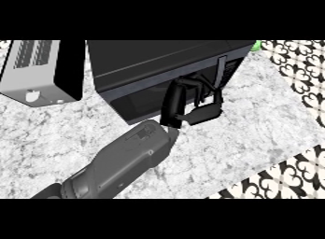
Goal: Pick up the milk, place it into the microwave and close the microwave
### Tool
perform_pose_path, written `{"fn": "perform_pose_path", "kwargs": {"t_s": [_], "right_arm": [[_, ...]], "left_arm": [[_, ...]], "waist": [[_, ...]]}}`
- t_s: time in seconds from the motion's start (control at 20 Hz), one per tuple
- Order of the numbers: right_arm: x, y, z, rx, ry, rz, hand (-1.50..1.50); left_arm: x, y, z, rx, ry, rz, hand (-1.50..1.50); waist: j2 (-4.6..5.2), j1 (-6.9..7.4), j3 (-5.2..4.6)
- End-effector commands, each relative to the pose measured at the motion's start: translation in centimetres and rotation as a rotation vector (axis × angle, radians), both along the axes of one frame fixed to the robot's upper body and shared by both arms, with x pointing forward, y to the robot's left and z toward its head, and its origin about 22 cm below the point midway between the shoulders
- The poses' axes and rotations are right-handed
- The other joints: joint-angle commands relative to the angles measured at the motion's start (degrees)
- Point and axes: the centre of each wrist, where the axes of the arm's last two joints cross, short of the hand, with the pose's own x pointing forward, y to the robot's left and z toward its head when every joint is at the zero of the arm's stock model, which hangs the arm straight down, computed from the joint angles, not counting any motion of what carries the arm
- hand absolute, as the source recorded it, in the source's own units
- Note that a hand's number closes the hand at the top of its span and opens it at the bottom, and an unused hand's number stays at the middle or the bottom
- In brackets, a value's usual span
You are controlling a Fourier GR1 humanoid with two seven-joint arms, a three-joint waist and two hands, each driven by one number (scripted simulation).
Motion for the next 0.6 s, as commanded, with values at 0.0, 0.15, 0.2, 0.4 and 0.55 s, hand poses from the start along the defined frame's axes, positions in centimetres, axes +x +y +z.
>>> {"fn": "perform_pose_path", "kwargs": {"t_s": [0.0,0.15,0.2,0.4,0.55], "right_arm": [[0.0,-0.3,0.5,-0.003,0.002,-0.005,-1.5],[0.3,-0.4,1.0,-0.005,-0.01,0.001,-1.5],[0.3,-0.4,1.3,-0.014,-0.012,0.007,-1.5],[0.4,-0.4,1.5,-0.014,-0.004,0.011,-1.5],[0.4,-0.8,1.5,0.001,-0.007,0.004,-1.5]], "left_arm": [[1.7,0.2,0.9,0.003,0.005,0.029,1.5],[1.7,0.3,0.5,0.005,-0.016,0.028,1.5],[1.7,0.4,0.5,-0.006,0.0,0.03,1.5],[1.8,0.5,0.2,-0.012,-0.006,0.037,1.5],[1.7,0.4,0.1,-0.016,-0.006,0.036,1.5]], "waist": [[0.62,-1.18,0.0],[0.83,-0.44,0.02],[0.72,-0.99,-0.07],[0.76,-0.7,-0.02],[0.76,-1.34,0.15]]}}
